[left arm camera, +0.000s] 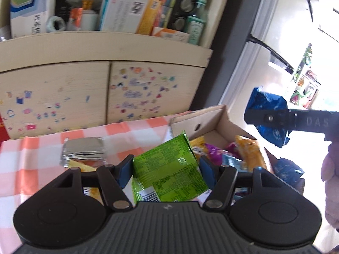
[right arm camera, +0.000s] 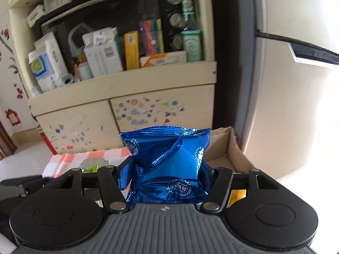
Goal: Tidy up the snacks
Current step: 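Lift the green and blue packets and carry both over the box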
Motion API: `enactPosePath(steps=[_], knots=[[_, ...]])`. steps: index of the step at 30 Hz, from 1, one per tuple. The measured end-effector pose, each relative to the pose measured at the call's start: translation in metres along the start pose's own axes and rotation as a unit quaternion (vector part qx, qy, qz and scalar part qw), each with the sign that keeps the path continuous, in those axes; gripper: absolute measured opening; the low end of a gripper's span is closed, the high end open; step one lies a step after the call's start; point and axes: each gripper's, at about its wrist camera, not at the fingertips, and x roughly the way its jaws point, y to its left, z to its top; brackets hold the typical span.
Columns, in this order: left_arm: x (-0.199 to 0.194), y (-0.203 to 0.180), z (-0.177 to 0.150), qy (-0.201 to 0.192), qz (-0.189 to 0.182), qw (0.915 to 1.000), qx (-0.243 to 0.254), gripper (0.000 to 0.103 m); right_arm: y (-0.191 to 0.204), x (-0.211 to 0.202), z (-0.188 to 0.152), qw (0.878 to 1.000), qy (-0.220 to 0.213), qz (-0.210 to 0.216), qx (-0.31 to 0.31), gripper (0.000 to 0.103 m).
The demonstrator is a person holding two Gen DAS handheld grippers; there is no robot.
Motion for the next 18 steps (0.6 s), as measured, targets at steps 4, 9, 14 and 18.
enactPosePath(steps=[4, 9, 14, 18], knots=[[0.003, -0.017, 0.0, 0.0, -0.02, 0.9997, 0.012, 0.065, -0.015, -0.008, 0.003, 1.0, -0.009, -0.008, 0.014, 0.068], [0.006, -0.044, 0.0, -0.003, -0.048, 0.9985, 0.027, 0.065, -0.028, -0.017, 0.003, 0.999, -0.016, -0.017, 0.023, 0.068], [0.013, -0.074, 0.001, -0.001, -0.073, 0.9968, 0.033, 0.065, -0.041, -0.023, 0.003, 0.999, -0.02, -0.024, 0.034, 0.068], [0.024, -0.096, -0.001, 0.01, -0.088, 0.9954, 0.035, 0.065, -0.051, -0.025, 0.004, 0.998, -0.02, -0.036, 0.053, 0.068]])
